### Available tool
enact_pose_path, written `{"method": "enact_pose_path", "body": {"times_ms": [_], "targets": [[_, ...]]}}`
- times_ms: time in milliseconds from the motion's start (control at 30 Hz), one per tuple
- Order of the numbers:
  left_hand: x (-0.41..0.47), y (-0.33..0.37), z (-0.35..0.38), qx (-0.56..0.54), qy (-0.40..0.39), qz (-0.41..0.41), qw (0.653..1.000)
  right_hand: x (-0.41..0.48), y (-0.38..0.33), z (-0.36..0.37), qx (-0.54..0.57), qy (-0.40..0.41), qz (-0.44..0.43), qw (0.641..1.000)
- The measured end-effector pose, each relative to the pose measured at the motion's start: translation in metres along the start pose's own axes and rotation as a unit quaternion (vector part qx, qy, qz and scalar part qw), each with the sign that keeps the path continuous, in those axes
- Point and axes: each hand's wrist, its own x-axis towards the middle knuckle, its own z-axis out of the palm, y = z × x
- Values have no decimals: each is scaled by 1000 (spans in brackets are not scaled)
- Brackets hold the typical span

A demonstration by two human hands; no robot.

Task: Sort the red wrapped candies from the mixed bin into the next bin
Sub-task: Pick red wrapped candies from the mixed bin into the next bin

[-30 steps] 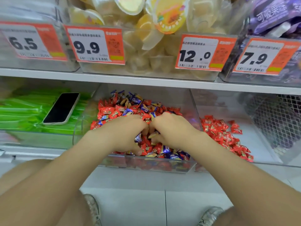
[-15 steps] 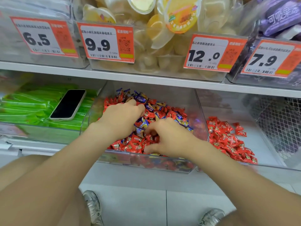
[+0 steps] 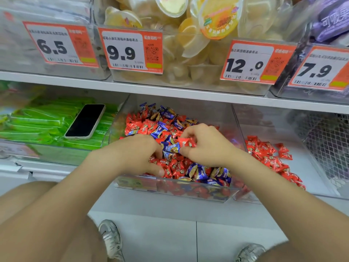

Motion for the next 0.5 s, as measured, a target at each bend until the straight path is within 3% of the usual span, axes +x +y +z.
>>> {"method": "enact_pose_path", "body": {"times_ms": [67, 100, 167, 267, 367, 433, 500], "targets": [[-1, -2, -6, -13, -55, 25, 998, -4, -7, -6, 181, -38, 77, 980], [-2, -4, -10, -20, -71, 32, 997, -5, -12, -6, 281, -58, 111, 952], [-5, -10, -15, -26, -82, 33, 996, -6, -18, -2, 373, -83, 135, 914], [-8, -18, -16, -24, -74, 9, 997, -7, -23, 12, 283, -124, 71, 949], [-12, -22, -11, -26, -6, -16, 1000, -2, -22, 27, 76, -127, -47, 988], [-14, -21, -9, -15, 28, -35, 999, 2, -25, 36, -28, -114, -92, 989], [-15, -19, -10, 14, 45, -53, 997, 4, -31, 40, -37, -138, -93, 985]]}}
